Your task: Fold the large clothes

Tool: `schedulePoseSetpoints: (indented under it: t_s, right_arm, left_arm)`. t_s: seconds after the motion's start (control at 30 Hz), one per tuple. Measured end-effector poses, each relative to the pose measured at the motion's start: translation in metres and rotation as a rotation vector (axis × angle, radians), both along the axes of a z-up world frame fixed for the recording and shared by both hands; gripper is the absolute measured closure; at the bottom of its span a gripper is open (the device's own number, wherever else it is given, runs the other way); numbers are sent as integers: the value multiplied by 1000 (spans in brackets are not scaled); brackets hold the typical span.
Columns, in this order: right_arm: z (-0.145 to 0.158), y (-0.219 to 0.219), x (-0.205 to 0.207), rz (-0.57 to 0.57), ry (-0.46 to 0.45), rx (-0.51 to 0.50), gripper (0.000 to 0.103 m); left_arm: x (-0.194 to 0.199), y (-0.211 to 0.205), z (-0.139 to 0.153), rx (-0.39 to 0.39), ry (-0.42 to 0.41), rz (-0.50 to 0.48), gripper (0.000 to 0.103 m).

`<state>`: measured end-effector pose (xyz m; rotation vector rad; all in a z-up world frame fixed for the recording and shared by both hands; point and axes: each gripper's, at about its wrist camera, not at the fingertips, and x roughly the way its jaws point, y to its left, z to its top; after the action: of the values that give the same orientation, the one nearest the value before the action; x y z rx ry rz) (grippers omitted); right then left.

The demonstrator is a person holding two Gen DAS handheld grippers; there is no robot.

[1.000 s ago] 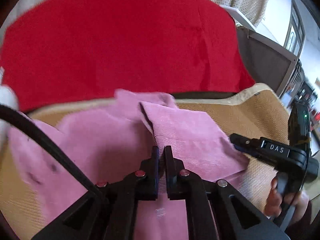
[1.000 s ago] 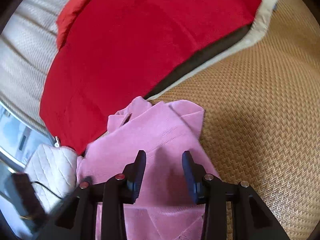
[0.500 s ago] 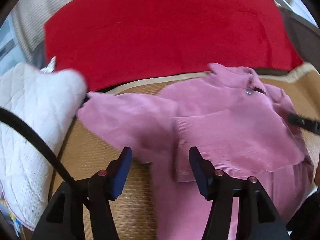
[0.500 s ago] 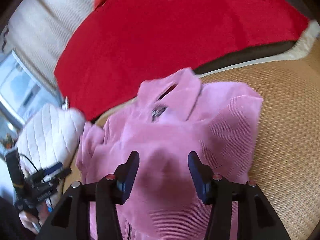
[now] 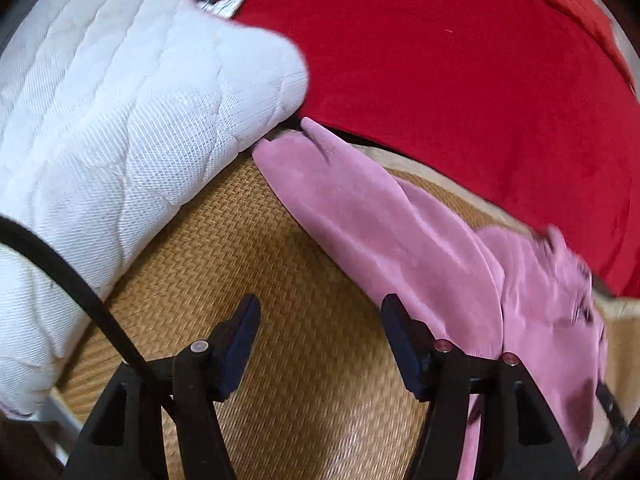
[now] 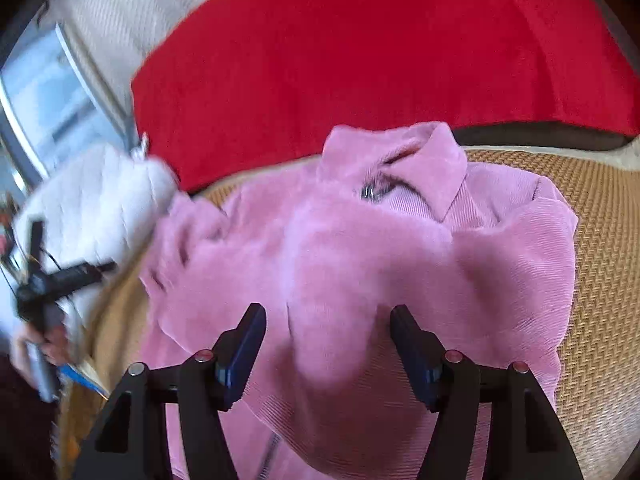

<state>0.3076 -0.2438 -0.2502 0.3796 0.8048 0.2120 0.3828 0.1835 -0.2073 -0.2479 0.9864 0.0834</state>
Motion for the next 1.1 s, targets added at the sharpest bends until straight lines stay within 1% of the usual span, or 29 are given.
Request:
schedulePoseSetpoints:
  t_s: [0.07, 0.13, 0.27, 0.47, 0.5, 0.53, 0.57, 0.63, 0.7, 0.73, 0.8, 0.9, 1.0, 1.1]
  right_arm:
    - [3, -3, 0, -26, -28, 1, 35]
    - [5, 5, 6, -33, -40, -36, 35]
    - [4, 13, 13, -16, -35, -49, 35]
    - [1, 19, 21, -4, -43, -57, 35]
    - [0, 20, 22, -2, -41, -60, 35]
    - [-2, 21, 23, -1, -38, -63, 35]
    - [-3, 22, 24, 1, -34, -68, 35]
    - [-6, 23, 25, 3, -29, -75, 35]
    - [-7, 23, 26, 0, -27, -82, 35]
    - [-7, 23, 27, -2, -27, -81, 35]
    - [-7, 21, 27, -8, -29, -77, 35]
    - [-7, 17, 26, -24, -35, -79, 35]
    - [-5, 12, 25, -38, -38, -65, 35]
    - [-2, 9, 23, -44, -41, -54, 35]
  left_arm:
    - [17, 6, -9, -23, 13, 21, 38]
    - [34, 12, -16, -38, 20, 52, 38]
    - [66, 28, -30, -89, 9, 119, 38]
    - [103, 49, -51, -164, -25, 163, 39]
    - [107, 51, -55, -173, -25, 166, 40]
    - [111, 53, -59, -183, -24, 167, 48]
    - [116, 55, -63, -191, -21, 162, 61]
    - [123, 55, -70, -195, -9, 144, 77]
    - [130, 56, -75, -177, -23, 133, 85]
    - [133, 57, -77, -178, -30, 127, 93]
    - [137, 58, -78, -180, -35, 117, 96]
    - [143, 54, -75, -143, -45, 103, 99]
    - [137, 48, -62, -106, -87, 77, 101]
    - [127, 44, -46, -107, -119, 42, 101]
